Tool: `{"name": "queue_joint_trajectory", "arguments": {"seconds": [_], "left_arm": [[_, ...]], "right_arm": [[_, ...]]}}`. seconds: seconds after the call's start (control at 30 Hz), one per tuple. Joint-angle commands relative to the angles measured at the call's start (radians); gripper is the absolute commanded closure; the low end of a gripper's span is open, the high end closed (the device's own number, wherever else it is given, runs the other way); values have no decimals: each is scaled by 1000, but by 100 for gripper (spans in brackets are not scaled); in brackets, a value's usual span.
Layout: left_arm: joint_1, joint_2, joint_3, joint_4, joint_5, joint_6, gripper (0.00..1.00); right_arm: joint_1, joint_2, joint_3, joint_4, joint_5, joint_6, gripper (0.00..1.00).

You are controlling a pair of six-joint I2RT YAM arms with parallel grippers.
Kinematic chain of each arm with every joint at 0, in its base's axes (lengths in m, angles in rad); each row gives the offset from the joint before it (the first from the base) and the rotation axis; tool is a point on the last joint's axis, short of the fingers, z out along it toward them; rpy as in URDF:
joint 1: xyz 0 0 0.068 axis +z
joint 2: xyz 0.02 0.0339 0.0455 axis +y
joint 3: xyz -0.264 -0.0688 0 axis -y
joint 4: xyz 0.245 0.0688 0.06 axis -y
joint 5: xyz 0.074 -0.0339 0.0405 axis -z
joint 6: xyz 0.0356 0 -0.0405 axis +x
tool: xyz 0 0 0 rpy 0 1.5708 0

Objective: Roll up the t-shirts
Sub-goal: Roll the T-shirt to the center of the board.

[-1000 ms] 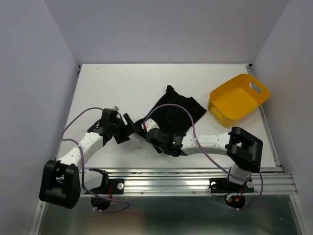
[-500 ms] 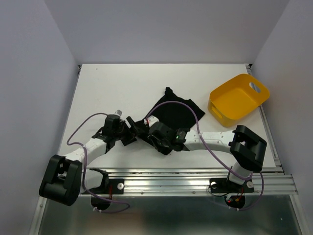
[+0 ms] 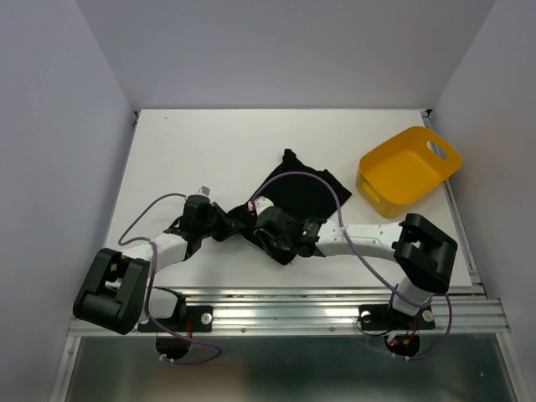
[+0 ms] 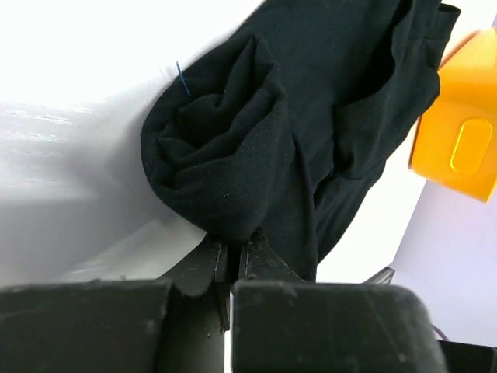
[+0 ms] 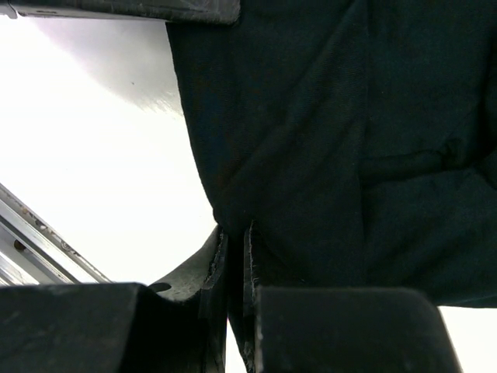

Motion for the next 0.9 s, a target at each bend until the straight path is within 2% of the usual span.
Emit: {"name": "queue_joint_trajectory", "arguments": {"seconds": [0.0, 0.03, 0.1, 0.13, 0.2, 0.33, 0.5, 0.67, 0.87], "left_arm": [[-7, 10, 39, 21, -7, 7, 100], [-7, 8, 45, 6, -8, 10, 100], [-7, -5, 53, -28, -11, 1, 100], [-6, -11, 57, -64, -21, 1, 100], [-7, -27, 80, -108, -28, -2, 100], [-7, -28, 139, -233, -38, 17, 100], [-7, -18, 183, -284, -36, 30, 100], [-7, -13, 188, -286, -35, 30, 100], [-7, -4, 191, -289, -36, 35, 100]], "right_arm": [[-4, -61, 15, 27, 24, -8, 90], [-4, -63, 18, 18, 42, -27, 75], [-4, -72, 31, -10, 67, -40, 57], [9, -76, 34, -25, 109, -57, 40], [32, -83, 43, -39, 193, -89, 30], [102, -80, 43, -55, 327, -150, 23], [208, -35, 38, -41, 487, -199, 21], [256, 19, 32, -15, 565, -233, 22], [277, 65, -3, 51, 576, -255, 28]]}}
